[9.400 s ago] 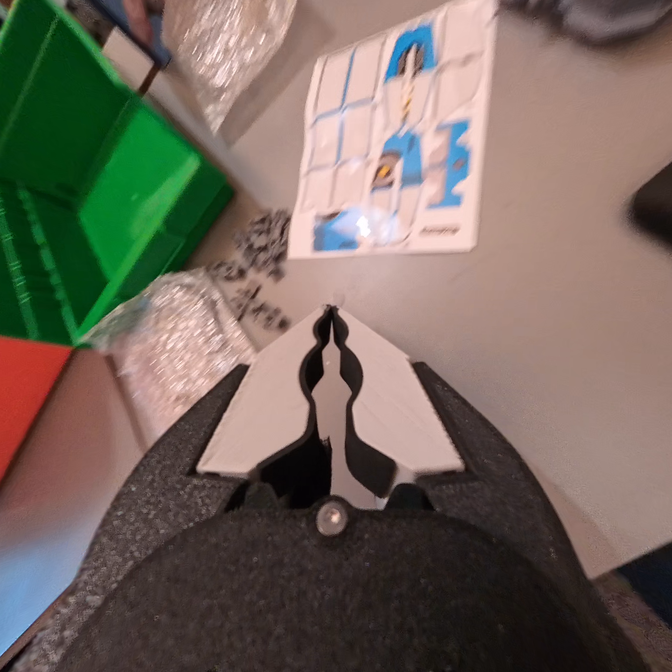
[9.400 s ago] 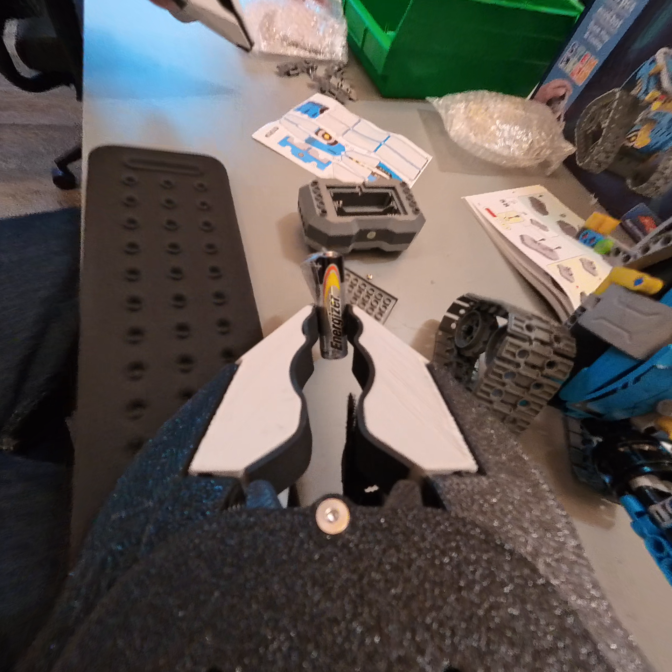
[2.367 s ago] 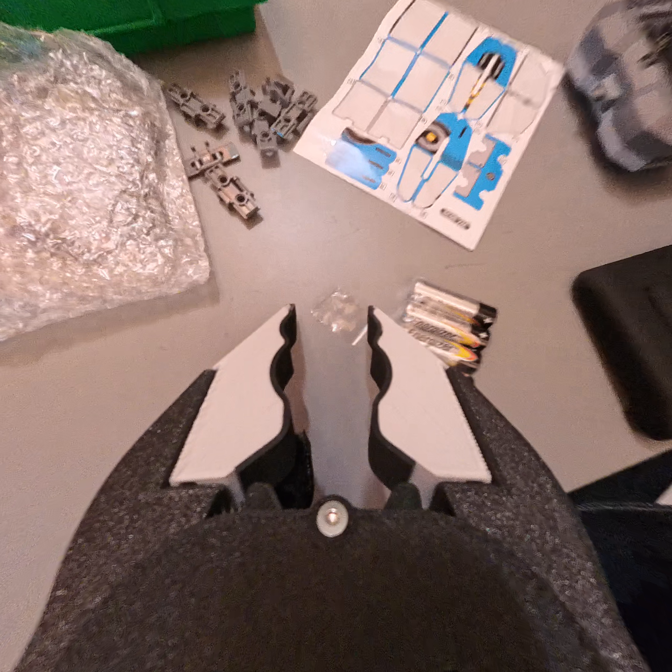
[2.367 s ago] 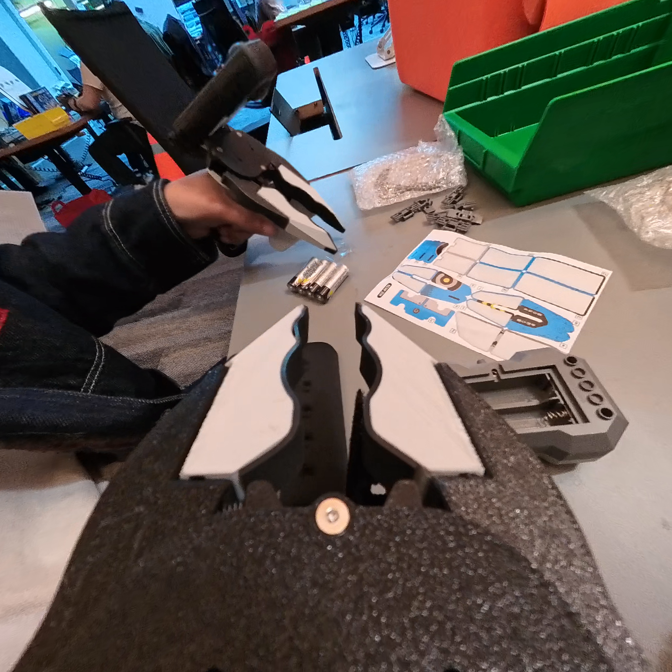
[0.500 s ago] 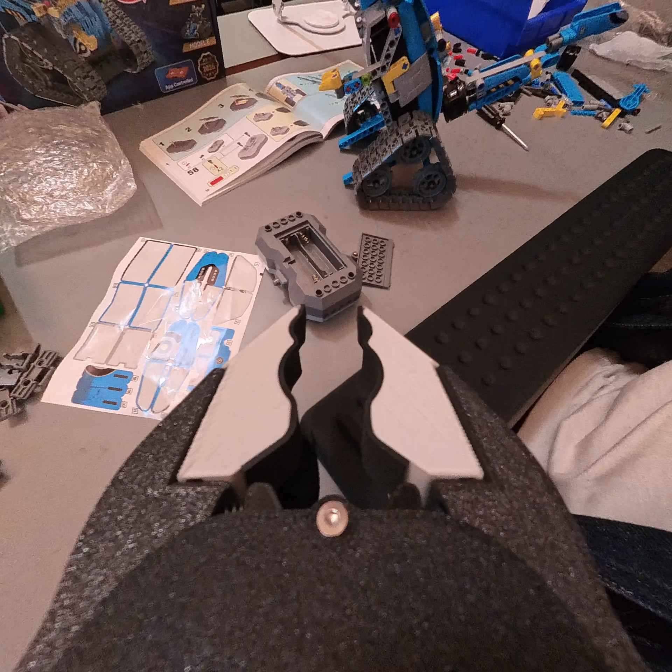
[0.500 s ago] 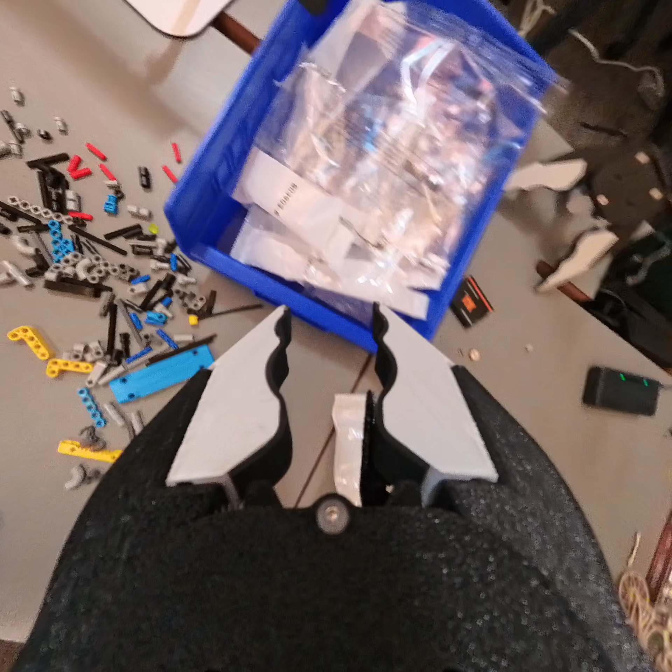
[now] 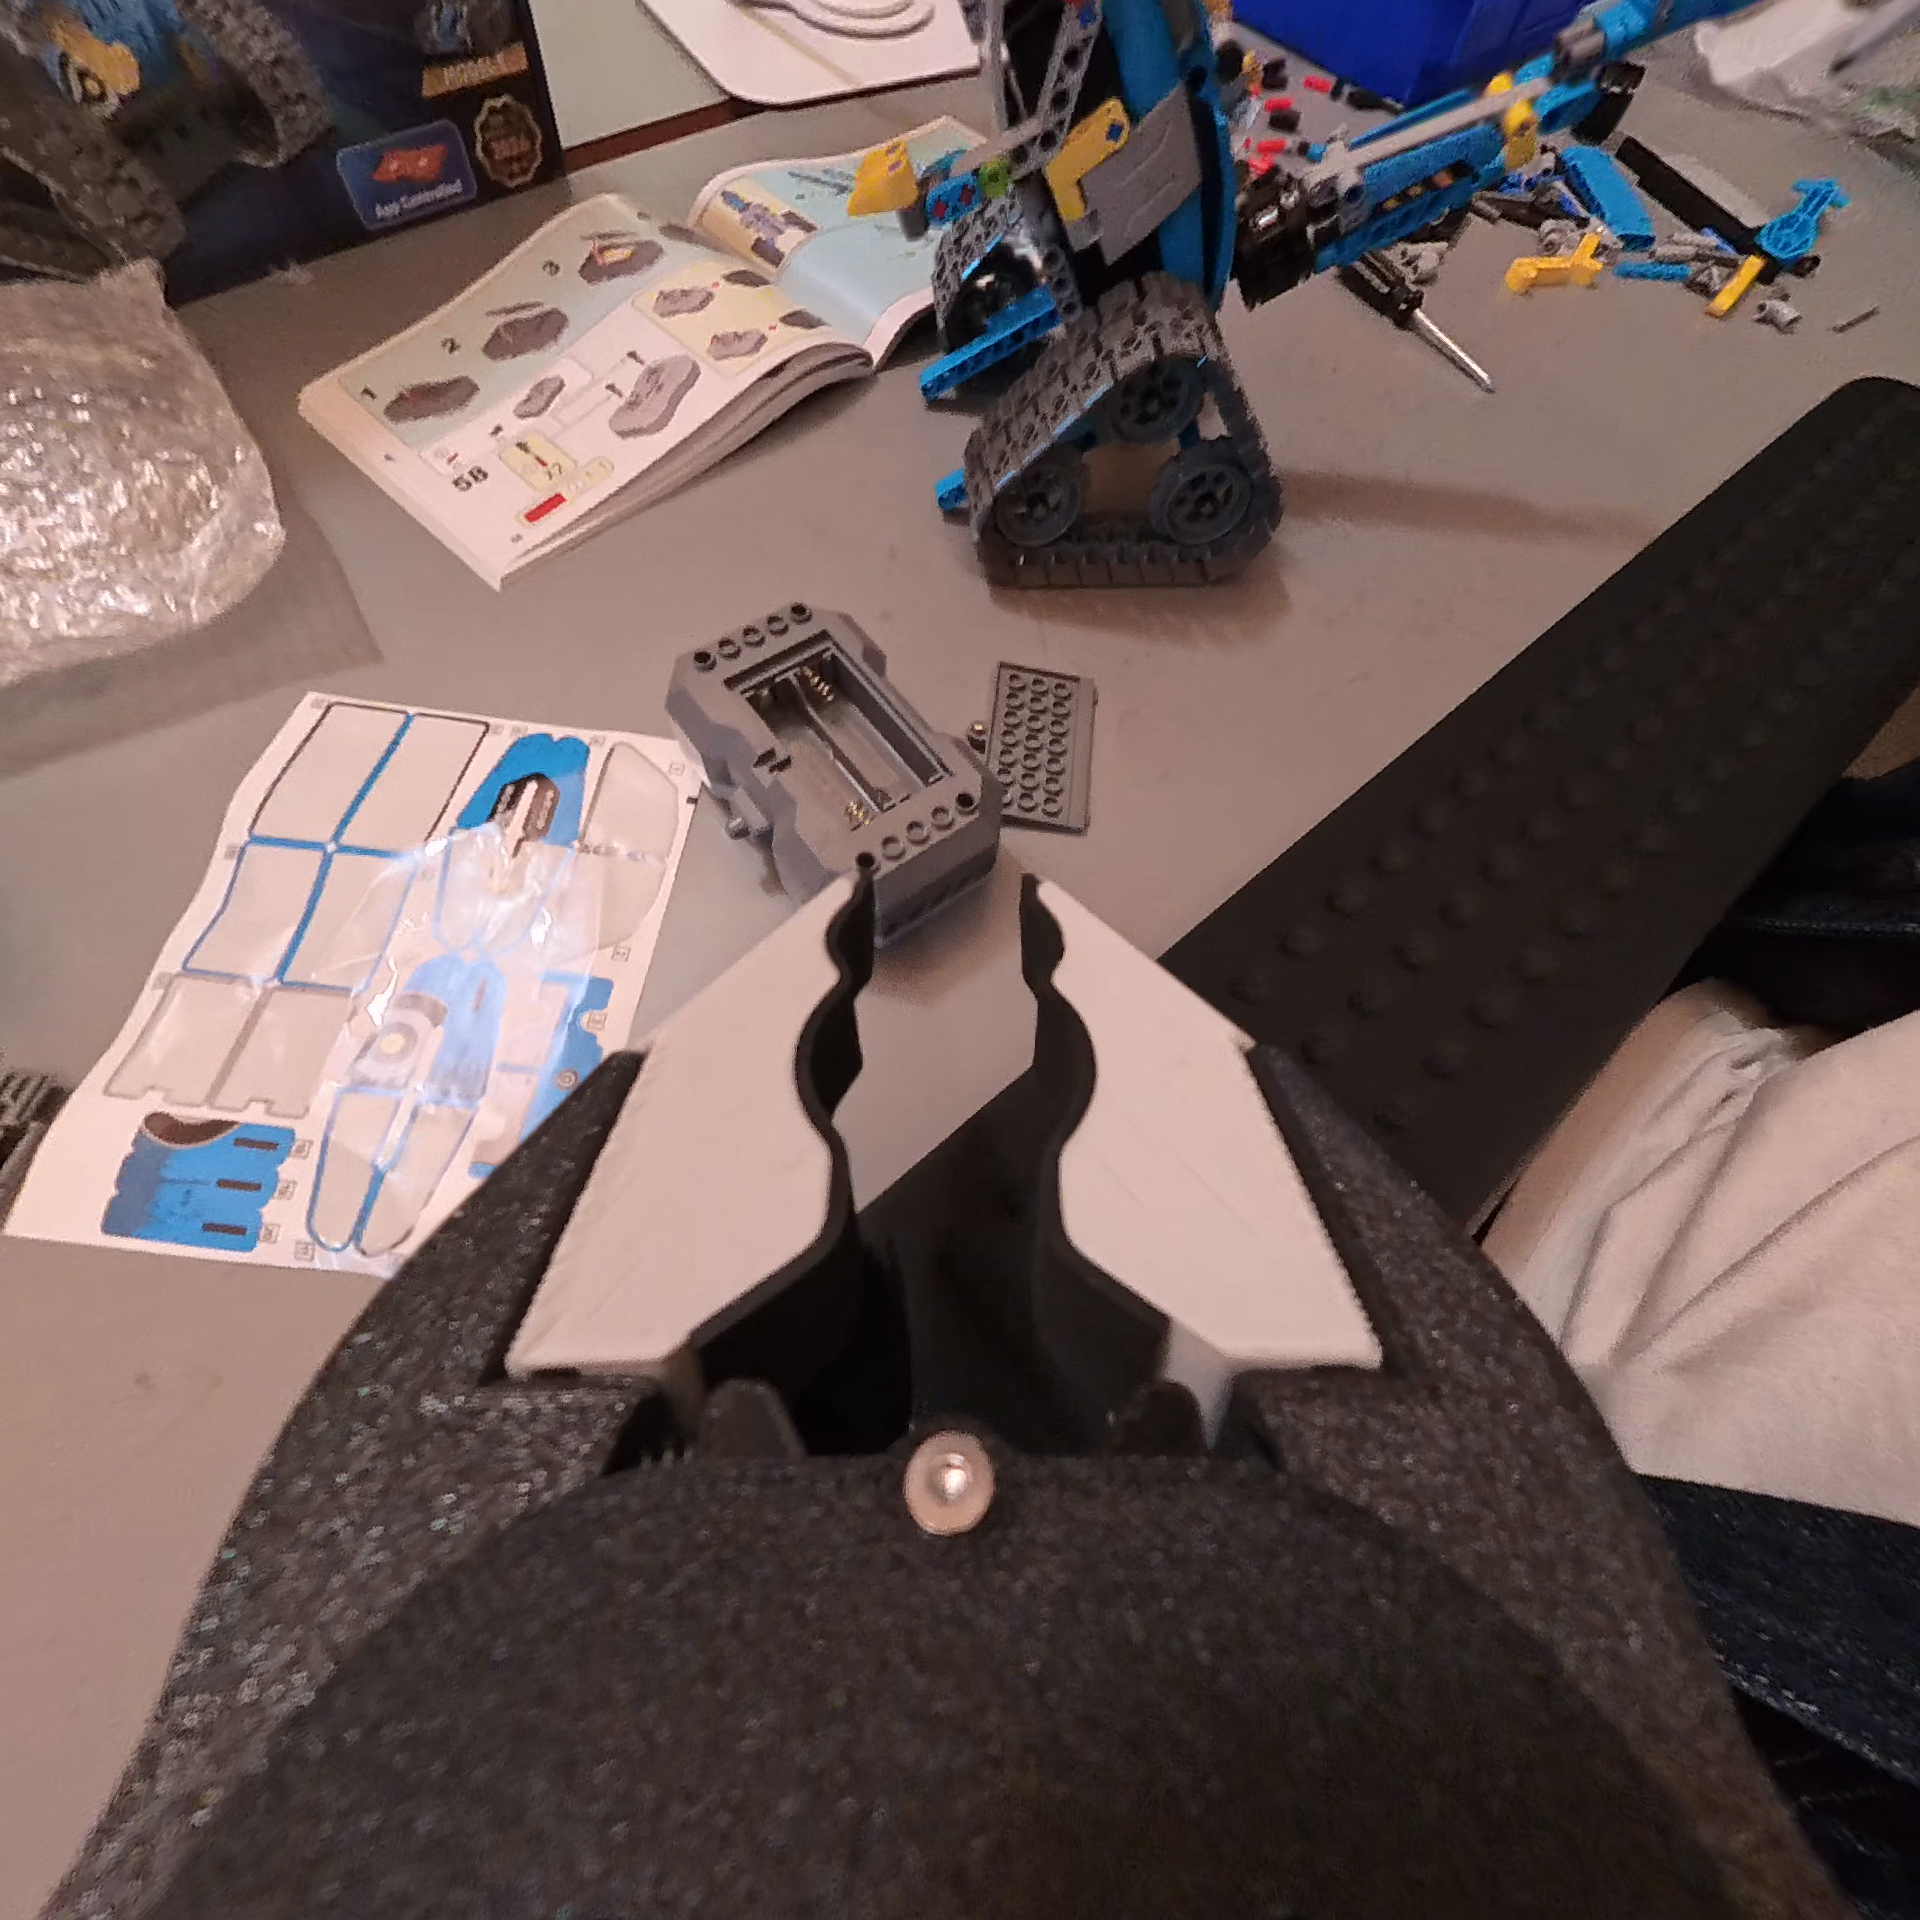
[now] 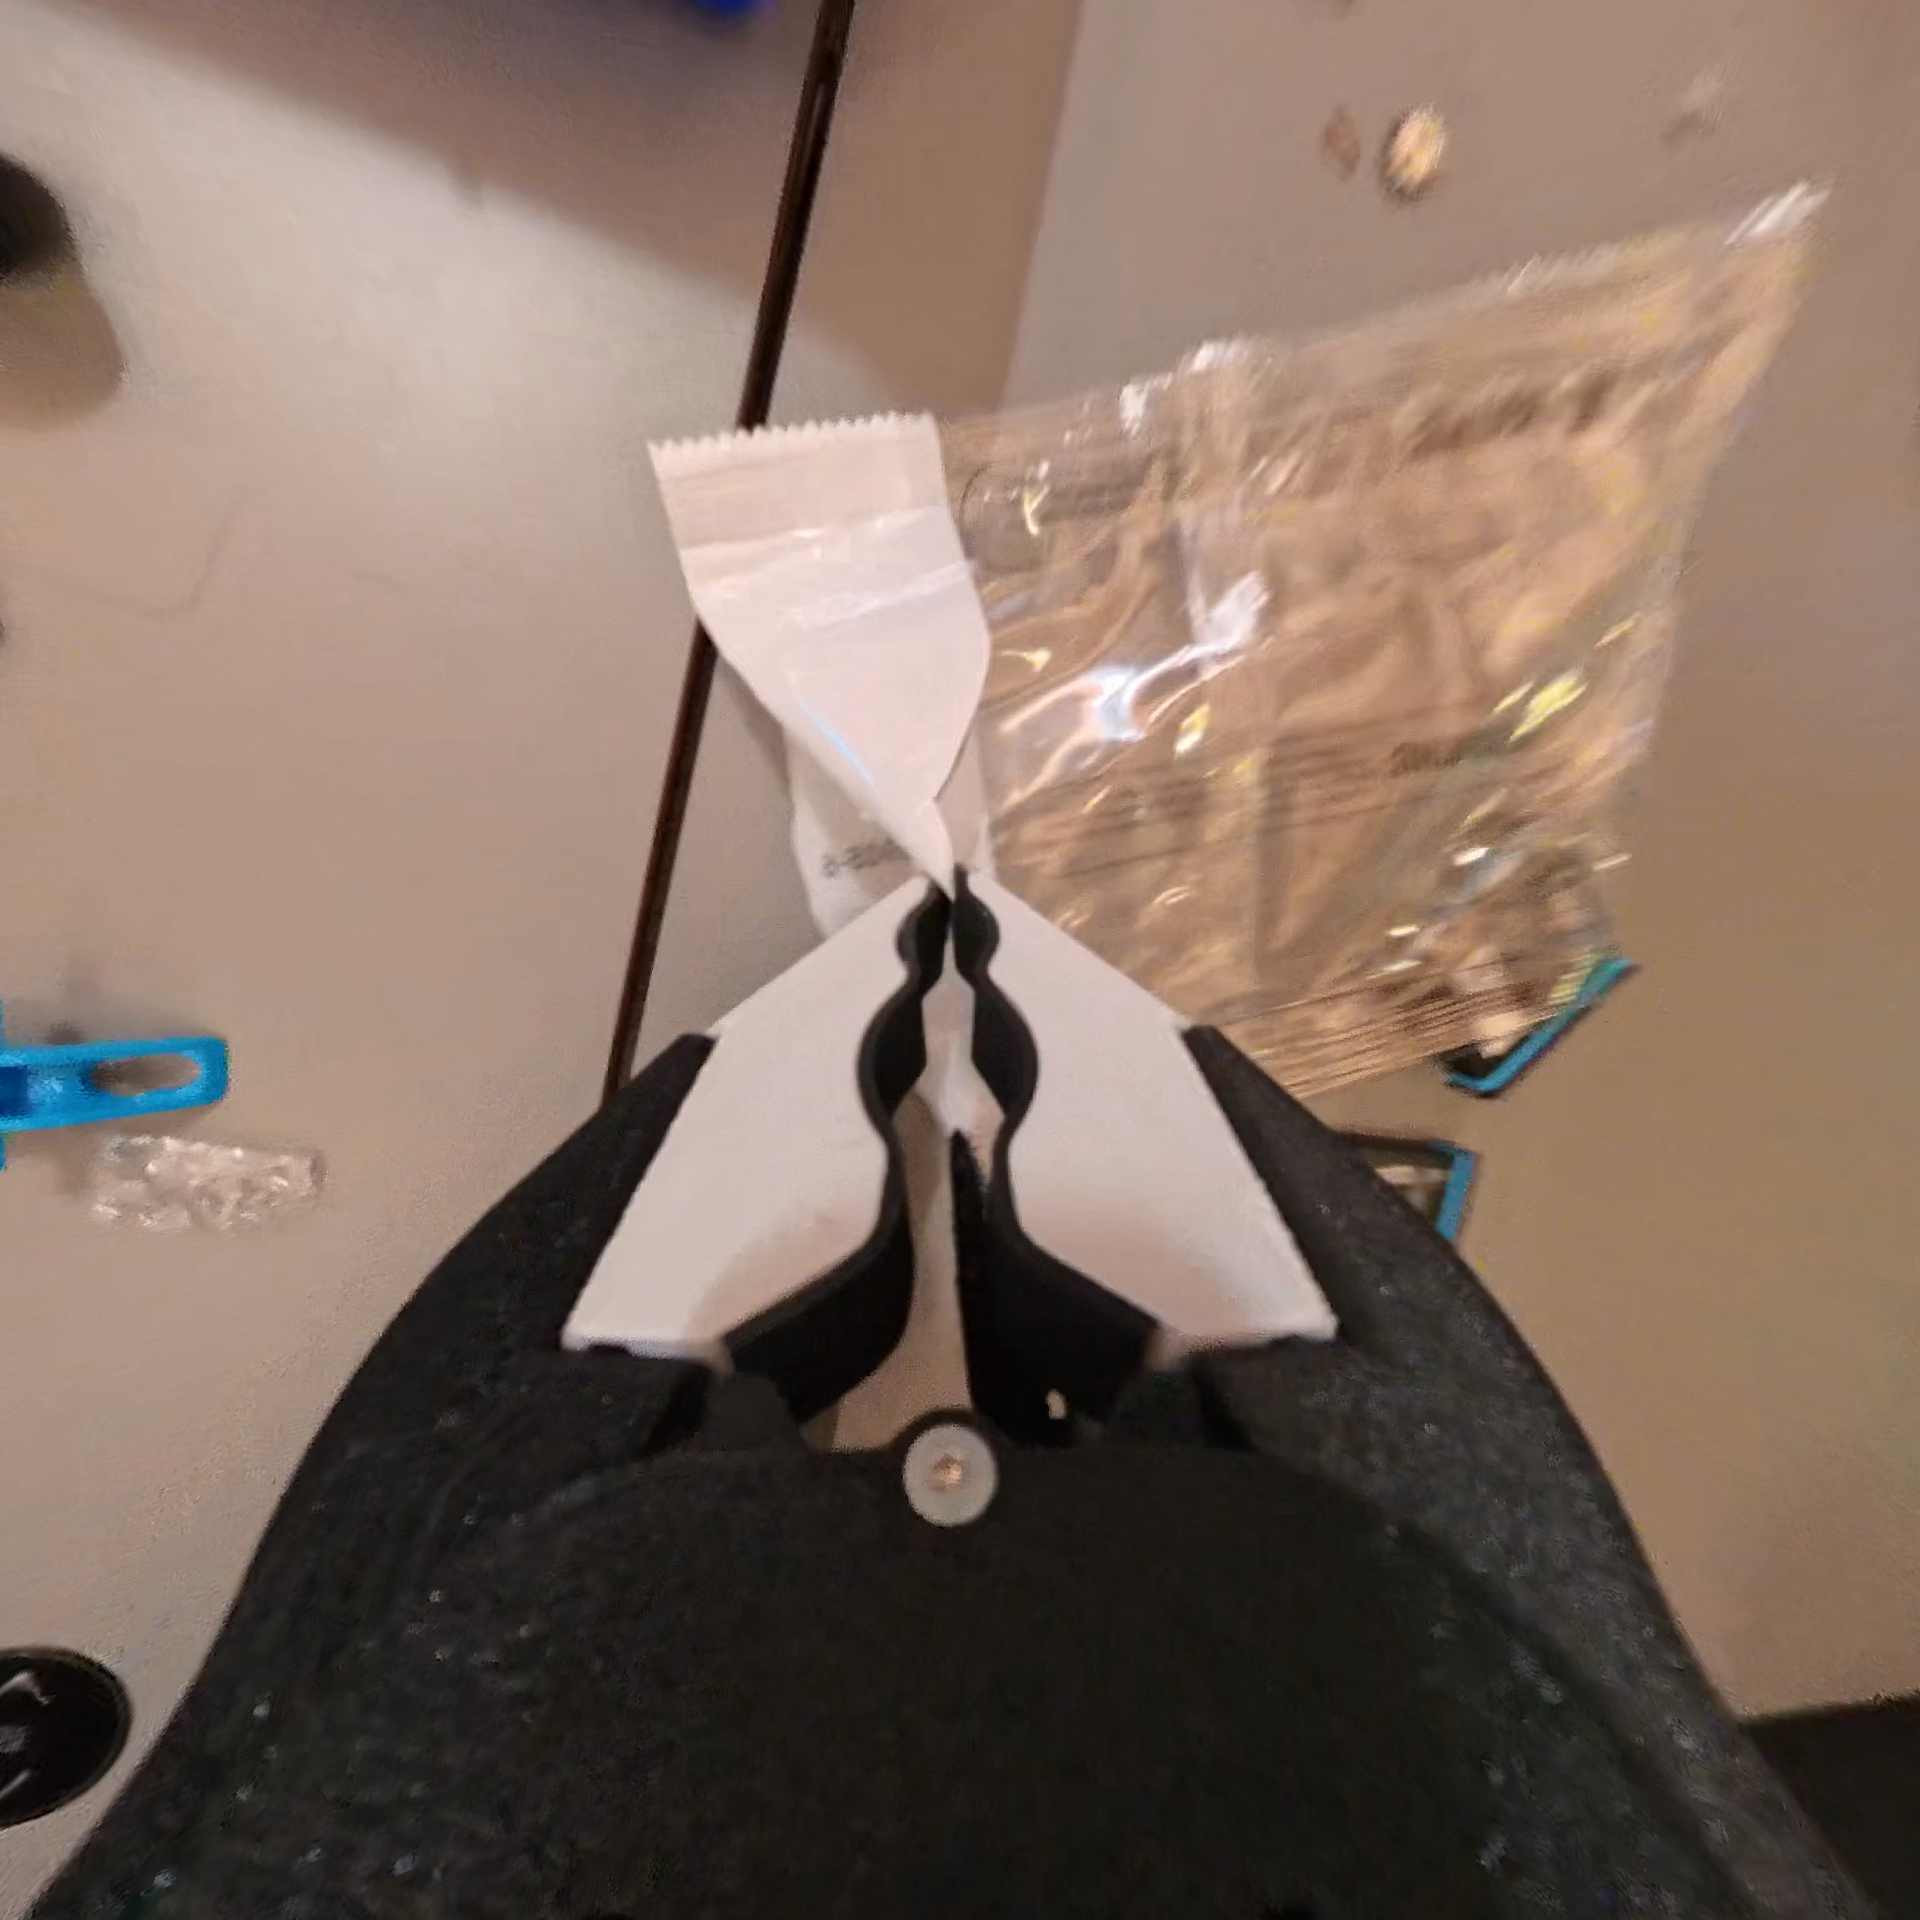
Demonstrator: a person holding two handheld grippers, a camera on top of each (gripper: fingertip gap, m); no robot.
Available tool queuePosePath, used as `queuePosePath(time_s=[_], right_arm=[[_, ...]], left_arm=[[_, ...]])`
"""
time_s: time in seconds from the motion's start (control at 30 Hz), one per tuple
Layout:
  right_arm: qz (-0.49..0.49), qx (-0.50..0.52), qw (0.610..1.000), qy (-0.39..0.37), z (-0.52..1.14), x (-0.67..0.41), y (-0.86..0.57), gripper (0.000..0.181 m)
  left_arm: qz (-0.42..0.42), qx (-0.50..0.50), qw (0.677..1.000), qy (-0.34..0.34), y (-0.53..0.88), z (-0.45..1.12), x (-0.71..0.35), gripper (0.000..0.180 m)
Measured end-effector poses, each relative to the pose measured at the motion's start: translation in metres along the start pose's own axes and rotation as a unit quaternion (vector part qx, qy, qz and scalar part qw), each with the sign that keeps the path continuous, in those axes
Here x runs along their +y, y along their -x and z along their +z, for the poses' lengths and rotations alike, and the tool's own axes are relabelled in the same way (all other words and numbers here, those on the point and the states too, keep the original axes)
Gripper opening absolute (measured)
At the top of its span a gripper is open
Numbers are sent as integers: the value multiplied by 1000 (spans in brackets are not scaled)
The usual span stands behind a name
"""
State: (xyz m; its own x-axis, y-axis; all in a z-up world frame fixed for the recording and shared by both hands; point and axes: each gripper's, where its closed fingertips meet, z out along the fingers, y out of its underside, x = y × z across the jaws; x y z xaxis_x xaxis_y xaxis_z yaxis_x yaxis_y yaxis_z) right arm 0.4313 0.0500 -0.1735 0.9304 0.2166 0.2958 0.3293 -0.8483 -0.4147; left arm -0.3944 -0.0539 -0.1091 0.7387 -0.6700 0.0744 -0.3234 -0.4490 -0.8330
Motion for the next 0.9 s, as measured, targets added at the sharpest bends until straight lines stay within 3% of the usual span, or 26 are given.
queuePosePath(time_s=[0.1,0.23,0.37,0.5,0.67,0.8,0.9], right_arm=[[-25,84,995,-41,-47,-51,-28,0],[-24,135,968,-208,-152,-166,-37,0],[-186,105,927,-308,-191,-256,20,0],[-255,91,930,-250,-137,-293,56,0],[-121,128,966,-187,-78,-323,12,0],[-94,161,973,-133,-49,-330,-21,0],[-56,31,995,-82,-6,-323,11,0]], left_arm=[[12,-7,1000,-2,-4,-4,-3,26],[5,-16,1000,-6,-4,-7,-1,26],[-4,-20,1000,-10,-5,-9,2,26],[-8,-28,1000,-9,-7,-14,7,26],[-11,-45,999,-2,-2,-22,10,26],[-13,-60,998,3,4,-26,11,26],[-22,-70,997,3,10,-27,13,26]])
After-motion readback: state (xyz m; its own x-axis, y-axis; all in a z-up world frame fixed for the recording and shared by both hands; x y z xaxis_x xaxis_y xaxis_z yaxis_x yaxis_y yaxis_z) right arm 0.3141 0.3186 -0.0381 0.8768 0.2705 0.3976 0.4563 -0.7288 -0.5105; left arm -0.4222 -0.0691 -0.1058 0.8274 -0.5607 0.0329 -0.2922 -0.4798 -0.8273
